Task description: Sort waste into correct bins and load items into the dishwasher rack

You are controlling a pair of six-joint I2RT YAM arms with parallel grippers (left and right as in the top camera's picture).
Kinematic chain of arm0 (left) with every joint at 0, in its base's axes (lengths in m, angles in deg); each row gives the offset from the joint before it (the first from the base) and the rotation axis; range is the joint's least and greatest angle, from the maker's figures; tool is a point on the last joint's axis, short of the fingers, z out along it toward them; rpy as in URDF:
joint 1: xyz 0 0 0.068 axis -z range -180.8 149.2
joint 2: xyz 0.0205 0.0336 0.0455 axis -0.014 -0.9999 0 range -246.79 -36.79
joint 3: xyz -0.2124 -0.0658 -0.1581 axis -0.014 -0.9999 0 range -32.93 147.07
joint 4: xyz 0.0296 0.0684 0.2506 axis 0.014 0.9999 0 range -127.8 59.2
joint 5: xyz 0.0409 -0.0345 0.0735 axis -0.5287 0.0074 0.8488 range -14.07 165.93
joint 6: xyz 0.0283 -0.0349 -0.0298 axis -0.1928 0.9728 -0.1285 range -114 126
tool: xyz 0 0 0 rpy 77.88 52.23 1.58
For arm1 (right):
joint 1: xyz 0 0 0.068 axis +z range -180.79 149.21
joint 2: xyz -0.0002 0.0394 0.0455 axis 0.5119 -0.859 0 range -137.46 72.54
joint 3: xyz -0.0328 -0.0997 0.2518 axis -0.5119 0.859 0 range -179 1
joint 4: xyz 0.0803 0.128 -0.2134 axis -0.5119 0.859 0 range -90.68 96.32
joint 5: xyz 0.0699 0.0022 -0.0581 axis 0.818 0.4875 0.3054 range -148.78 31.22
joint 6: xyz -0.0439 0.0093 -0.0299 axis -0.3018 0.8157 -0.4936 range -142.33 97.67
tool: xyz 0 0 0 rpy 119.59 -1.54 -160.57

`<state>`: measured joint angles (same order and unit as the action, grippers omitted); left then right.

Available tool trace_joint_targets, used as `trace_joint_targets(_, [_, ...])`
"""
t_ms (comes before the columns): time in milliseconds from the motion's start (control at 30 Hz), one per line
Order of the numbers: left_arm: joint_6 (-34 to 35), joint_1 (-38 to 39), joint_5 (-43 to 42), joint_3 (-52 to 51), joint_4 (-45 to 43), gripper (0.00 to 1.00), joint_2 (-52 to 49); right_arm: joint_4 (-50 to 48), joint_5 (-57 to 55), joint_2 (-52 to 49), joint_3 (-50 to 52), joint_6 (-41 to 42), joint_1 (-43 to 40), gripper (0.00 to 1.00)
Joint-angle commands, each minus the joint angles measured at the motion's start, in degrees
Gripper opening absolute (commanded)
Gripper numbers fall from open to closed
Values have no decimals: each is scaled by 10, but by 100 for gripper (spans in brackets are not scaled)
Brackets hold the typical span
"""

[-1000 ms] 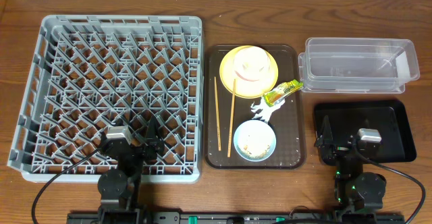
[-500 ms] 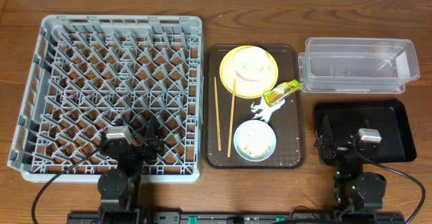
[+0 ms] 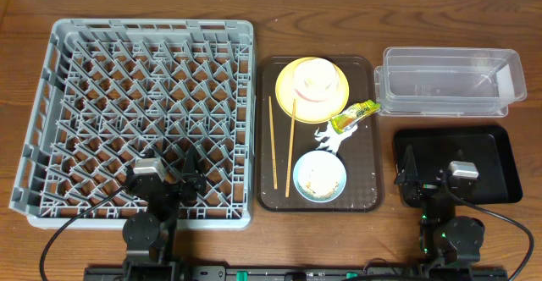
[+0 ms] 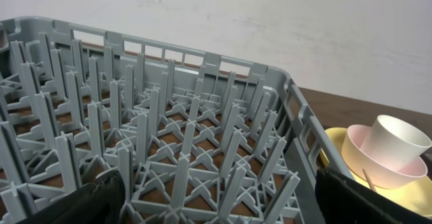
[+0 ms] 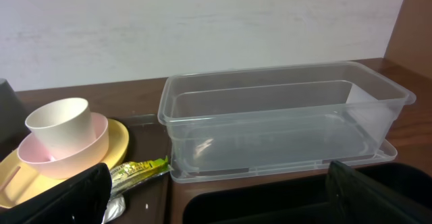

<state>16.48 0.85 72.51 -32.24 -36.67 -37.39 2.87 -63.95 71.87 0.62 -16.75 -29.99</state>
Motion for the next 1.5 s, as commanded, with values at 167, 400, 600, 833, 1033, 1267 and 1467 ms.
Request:
trace_joint_targets(167, [3,1,23,10,10,91,4,2,-4,3,1,-3,0,99])
trace_joint_targets(400, [60,1,60,180,129,91,-39,2,-4,3,1,-3,0,99])
trace_joint_targets(600, [60,1,75,445,301,91,-220,2,-4,3,1,-3,0,99])
trace_joint_targets(833, [47,1,75,820,549,91,-544,2,-4,3,1,-3,0,99])
trace_joint_targets(1033, [33,1,75,1045,656,91,-782,2,-4,3,1,-3,0,99])
trace_joint_targets(1267, [33,1,54,1059,573,98,-914,2,-4,3,1,-3,0,99])
trace_joint_targets(1467, [33,1,54,1059,546,98,-965,2,-4,3,1,-3,0,99])
